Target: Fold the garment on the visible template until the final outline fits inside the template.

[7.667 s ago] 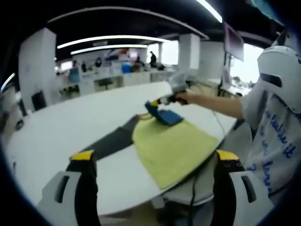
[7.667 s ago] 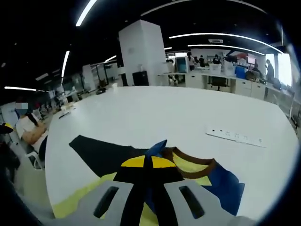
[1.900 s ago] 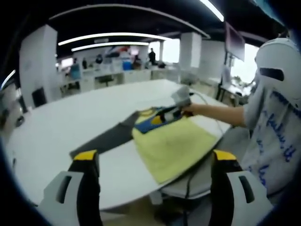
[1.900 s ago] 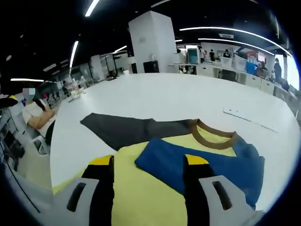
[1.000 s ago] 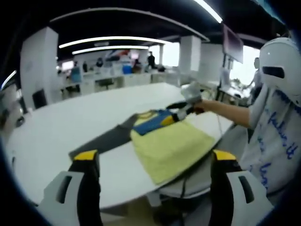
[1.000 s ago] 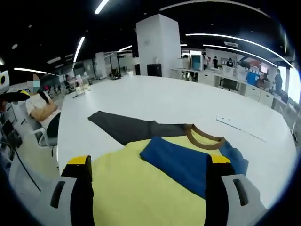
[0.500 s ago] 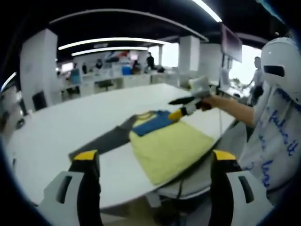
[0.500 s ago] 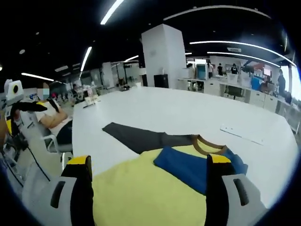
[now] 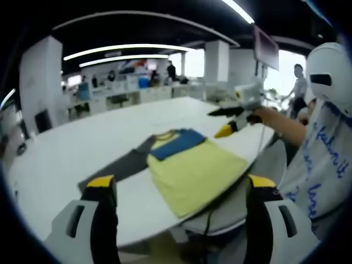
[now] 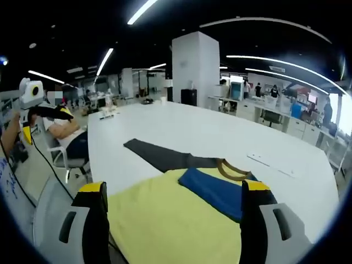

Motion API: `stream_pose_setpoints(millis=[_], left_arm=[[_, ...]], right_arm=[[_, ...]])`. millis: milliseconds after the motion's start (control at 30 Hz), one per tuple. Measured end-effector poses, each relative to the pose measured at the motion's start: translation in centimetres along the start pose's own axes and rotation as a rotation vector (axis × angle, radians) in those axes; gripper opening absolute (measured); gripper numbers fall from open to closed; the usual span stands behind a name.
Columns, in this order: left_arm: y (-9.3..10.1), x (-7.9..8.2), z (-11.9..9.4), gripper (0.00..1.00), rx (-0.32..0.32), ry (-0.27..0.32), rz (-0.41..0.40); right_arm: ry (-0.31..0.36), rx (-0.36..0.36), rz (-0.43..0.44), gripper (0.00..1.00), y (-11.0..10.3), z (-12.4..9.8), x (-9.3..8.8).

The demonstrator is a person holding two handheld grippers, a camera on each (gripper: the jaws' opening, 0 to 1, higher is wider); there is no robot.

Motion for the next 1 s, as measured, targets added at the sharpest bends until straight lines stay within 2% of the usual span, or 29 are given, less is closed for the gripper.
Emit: stream_pose_setpoints(millis=[100,233,433,667,900,1000], left_arm=[[0.1,-0.1,0.1,0.93,-0.004,-0.002,0.001],[0.2,-0.2,0.1,0.93,-0.007,-0.004,0.0],[0.3,-0.3,0.0,0.93,-0.011,-0.003,-0.002],[0.1,-0.5,0.0,0.93,-0.012,-0.008,-0.006],[-0.2,-0.6,0.1,0.93,-0.015,-0.018,-0.001],[-0.4,-0.5,0.1,0.93,-0.013,-0.02,0.001]], right_arm=[[0.004,-0.035,-0.021,1.0,-0.4,-1.1,0.6],[0.03,-0.038,-0.01,1.0,-1.2,-2.4,1.5],[0.015,-0.028,-0.041,1.0,-1.7,-3.9,1.3],[0.022,-0.046,-0.023,1.0,-2.3,-5.8,1.3],[0.019,-0.027,-0.008,1.0,-3.3,-7.3,1.6],[-0.002,-0.01,-0.014,1.0,-3.7,-7.7,1.5]])
Point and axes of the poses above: the point that each gripper's makers call its tool centre point, and the gripper's own axes: z roughly forward along the fingers, y roughly to its right, x roughly out of its top, the point moved 6 cm from there along -z, roughly backward along the fingers, and after that the axes turned 13 degrees about -z, right-handed, at the moved point
